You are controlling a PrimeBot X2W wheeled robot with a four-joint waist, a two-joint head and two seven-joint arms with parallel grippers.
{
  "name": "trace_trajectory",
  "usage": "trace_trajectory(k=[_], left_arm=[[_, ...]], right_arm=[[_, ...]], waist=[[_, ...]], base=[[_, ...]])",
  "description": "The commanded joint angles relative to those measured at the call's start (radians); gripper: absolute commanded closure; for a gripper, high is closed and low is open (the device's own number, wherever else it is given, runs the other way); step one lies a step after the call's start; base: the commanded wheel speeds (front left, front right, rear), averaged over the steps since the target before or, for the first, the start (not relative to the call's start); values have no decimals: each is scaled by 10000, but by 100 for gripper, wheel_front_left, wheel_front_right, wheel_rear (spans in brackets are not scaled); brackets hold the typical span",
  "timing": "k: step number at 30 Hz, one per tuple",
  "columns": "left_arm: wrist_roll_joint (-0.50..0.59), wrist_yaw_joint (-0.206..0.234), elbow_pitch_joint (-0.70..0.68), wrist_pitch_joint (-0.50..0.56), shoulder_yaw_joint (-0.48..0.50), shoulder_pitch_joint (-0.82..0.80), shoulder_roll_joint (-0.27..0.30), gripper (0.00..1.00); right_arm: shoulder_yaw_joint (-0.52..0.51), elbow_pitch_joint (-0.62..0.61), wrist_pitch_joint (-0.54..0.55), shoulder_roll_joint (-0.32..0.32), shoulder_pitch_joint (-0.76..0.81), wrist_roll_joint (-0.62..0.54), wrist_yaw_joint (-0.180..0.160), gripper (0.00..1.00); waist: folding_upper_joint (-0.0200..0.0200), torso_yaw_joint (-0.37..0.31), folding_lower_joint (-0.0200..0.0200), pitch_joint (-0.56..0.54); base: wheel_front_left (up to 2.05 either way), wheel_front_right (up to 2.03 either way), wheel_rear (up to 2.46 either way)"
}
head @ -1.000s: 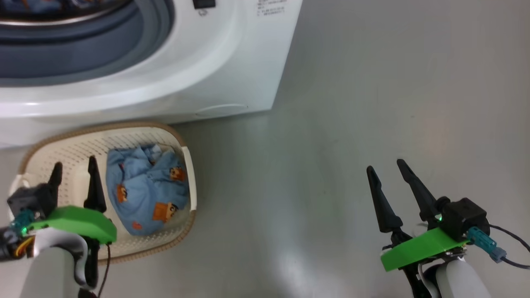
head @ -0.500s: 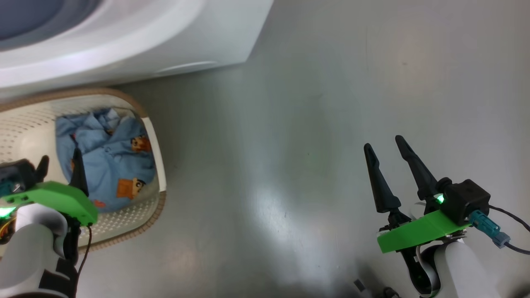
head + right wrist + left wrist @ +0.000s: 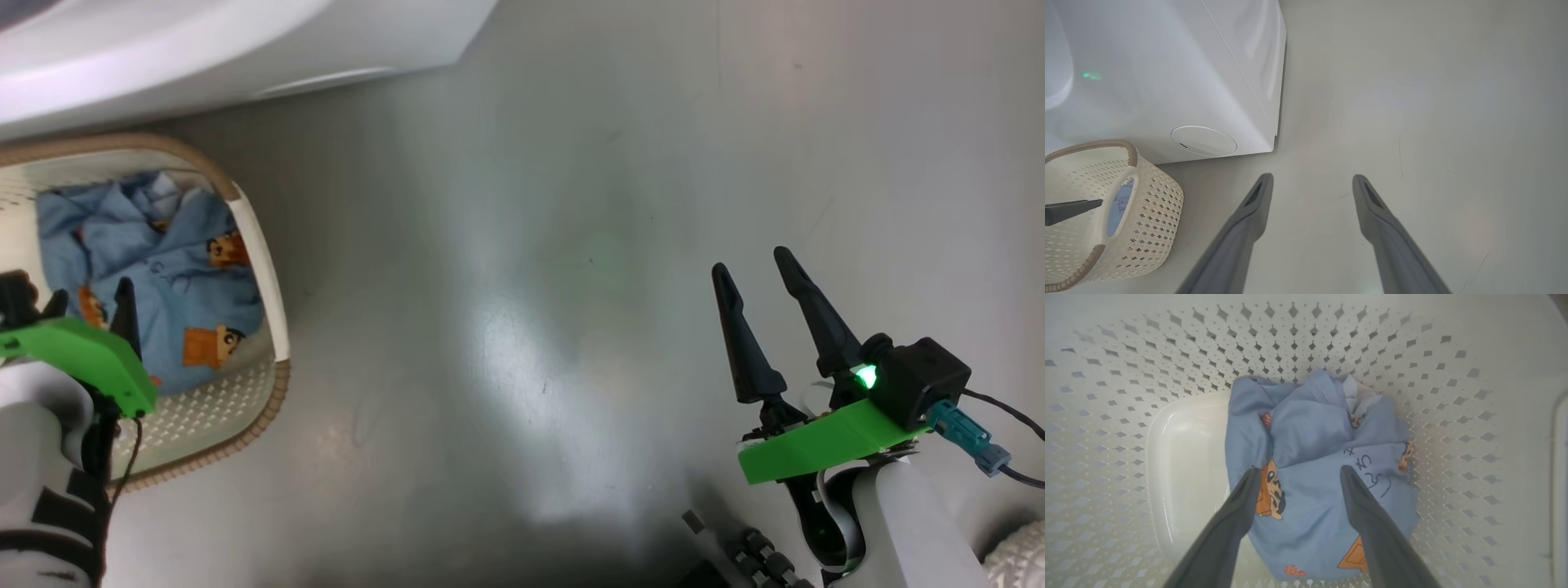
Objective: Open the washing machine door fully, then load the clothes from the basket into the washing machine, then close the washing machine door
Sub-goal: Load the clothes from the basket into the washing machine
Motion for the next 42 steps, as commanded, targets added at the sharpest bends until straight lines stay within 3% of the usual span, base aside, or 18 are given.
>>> trace_trajectory(k=[1,32,33,34,35,42], left_arm=[[-135,-27,112,164,105,52,532,0],[-1228,-55,511,2551,-1667,-1412,1384,0],[-1261,-55,529,2563,-1694,-1422,1371,47],[-1300,-55,545,2589,-1733,-1418,1337,85],[-1332,-55,555,2589,-1770,-1406,1315,100],[-1574,-55,493,2002,-1949,-1157,1220,100]], right_arm=[[249,-203,-87,36,152,167,16,0],[393,-392,-87,37,-75,522,16,0],[383,-386,-87,37,-84,527,16,0],[375,-379,-87,37,-94,536,16,0],[365,-369,-87,37,-106,536,16,0],[300,-353,-87,37,-211,475,16,0]], waist=[[0,-144,0,240],[0,-605,0,1184],[0,-603,0,1188],[0,-599,0,1179],[0,-586,0,1165],[0,-447,0,808]], base=[[0,0,0],[0,0,0],[0,0,0],[0,0,0],[0,0,0],[0,0,0]])
